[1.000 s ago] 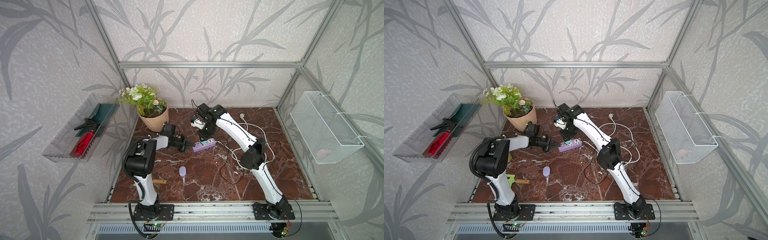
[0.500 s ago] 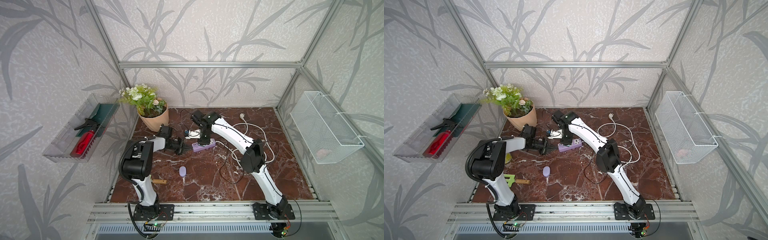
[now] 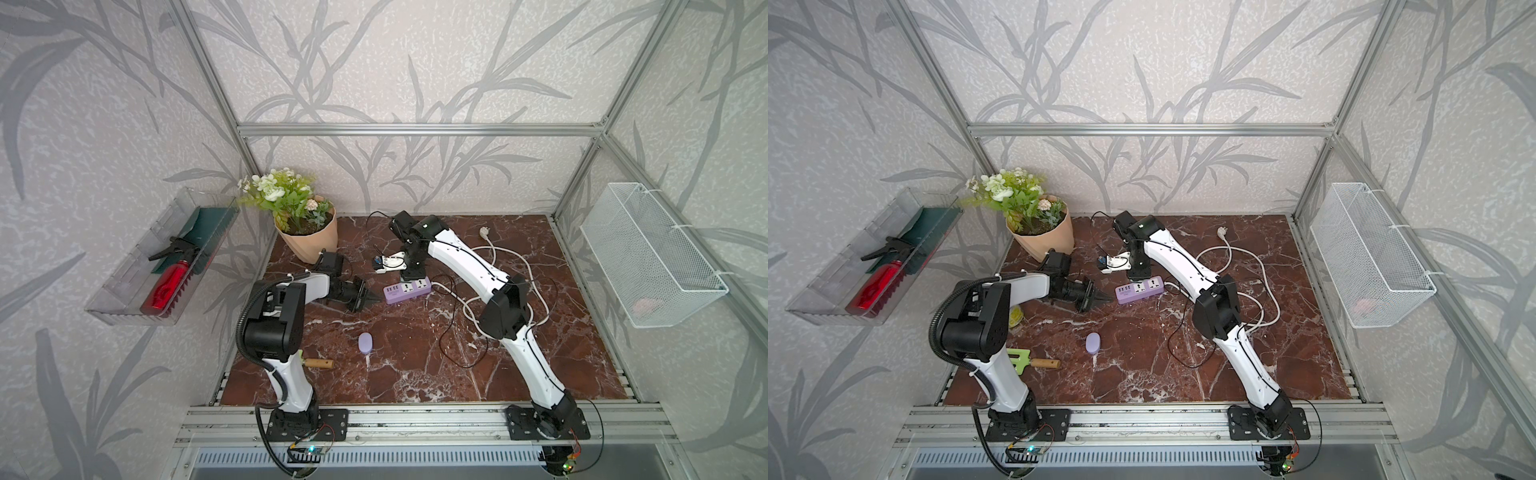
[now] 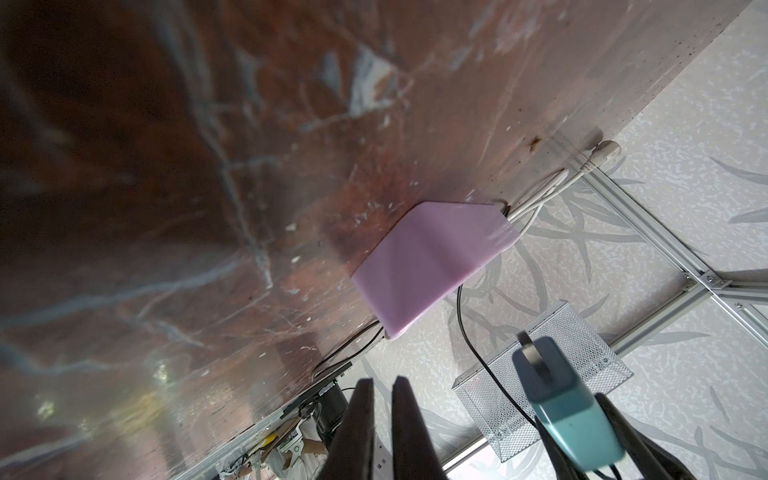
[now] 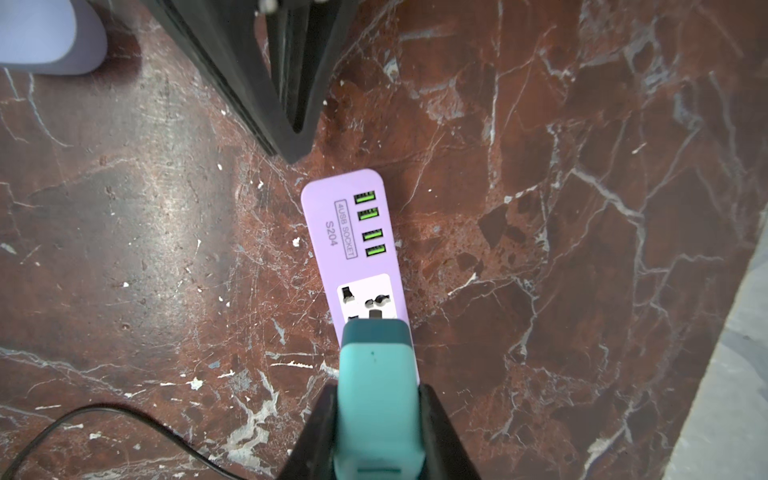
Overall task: Charge the bluetooth headset
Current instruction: Insert the plug into the socket.
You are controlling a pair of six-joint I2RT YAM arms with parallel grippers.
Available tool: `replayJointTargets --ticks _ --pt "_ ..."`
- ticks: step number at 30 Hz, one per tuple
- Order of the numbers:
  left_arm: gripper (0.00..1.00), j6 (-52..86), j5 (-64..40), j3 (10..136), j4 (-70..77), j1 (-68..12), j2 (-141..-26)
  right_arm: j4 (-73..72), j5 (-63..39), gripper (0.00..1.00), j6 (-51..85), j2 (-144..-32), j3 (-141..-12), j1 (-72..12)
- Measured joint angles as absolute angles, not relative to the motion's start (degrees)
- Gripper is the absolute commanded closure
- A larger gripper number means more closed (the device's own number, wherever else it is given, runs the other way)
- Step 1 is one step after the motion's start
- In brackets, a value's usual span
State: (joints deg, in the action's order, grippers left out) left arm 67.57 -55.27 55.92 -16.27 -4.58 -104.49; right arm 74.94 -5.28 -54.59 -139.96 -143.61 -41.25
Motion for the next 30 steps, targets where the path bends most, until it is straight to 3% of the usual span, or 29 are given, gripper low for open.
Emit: replayJointTargets --ticks 30 --pt "0.88 65.95 -55.31 59.11 -18.81 -4.32 -108.47 78.91 -6.55 1.0 -56.18 -145.49 -146.1 -41.34"
